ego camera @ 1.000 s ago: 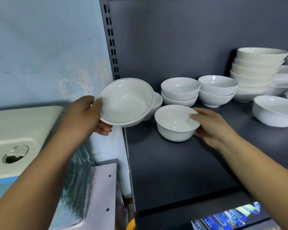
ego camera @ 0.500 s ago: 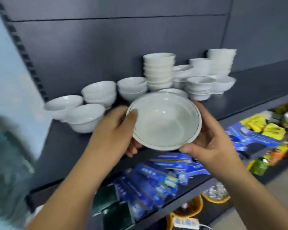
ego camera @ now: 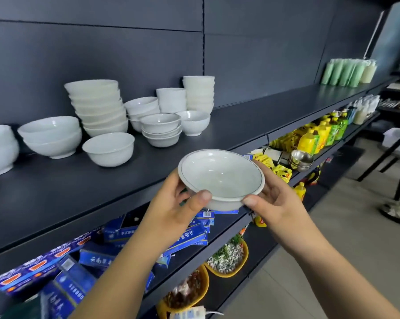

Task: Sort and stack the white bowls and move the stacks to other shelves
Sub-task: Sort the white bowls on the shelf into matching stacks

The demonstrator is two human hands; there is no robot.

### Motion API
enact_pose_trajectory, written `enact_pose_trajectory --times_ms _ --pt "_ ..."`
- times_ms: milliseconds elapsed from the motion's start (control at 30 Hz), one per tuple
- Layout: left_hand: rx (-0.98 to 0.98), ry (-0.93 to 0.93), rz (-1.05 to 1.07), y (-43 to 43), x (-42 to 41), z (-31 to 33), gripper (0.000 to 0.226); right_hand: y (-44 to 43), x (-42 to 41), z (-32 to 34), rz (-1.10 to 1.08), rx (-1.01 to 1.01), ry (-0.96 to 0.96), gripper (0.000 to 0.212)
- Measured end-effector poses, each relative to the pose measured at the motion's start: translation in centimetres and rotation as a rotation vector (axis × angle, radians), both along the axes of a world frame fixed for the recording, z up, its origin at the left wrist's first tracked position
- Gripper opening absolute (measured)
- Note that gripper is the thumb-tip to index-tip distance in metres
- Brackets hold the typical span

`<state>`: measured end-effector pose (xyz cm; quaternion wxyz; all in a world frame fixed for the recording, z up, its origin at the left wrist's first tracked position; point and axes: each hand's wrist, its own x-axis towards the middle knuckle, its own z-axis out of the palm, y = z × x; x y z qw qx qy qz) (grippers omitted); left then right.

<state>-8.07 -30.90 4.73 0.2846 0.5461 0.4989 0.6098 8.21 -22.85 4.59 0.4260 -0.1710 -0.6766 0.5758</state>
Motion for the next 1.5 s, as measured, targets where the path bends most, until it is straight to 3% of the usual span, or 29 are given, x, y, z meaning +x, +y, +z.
enact_pose_trajectory --times_ms 267,500,633,800,1100,1367,1500 --pt "0.161 -0.097 0.139 10.6 -3.4 -1.0 0.088 12.8 -3.9 1.3 0.148 0.129 -0.150 0.067" --pt "0.127 0.079 0.364 16.3 -10.2 1.2 0.092 22.9 -11.4 4.3 0.387 0.279 -0.249 0.076" --pt "0.117 0.142 0.478 17.8 -13.2 2.6 0.087 26.5 -16.1 5.7 0.451 0.395 -0.260 0.068" --pt "0.060 0.133 0.603 18.6 -15.3 2.6 0.075 29.3 -21.8 6.0 0.590 0.458 -0.283 0.070" --pt "-0.123 0.087 0.776 19.9 -16.0 0.5 0.087 32.8 -26.6 4.6 0.797 0.518 -0.348 0.070" --pt "-0.115 0.031 0.771 20.7 -15.7 -0.2 0.073 33.1 -26.4 3.5 0.730 0.580 -0.307 0.062" --pt "-0.191 0.126 0.820 21.1 -15.2 -0.9 0.106 33.1 -26.2 3.1 0.730 0.572 -0.306 0.057"
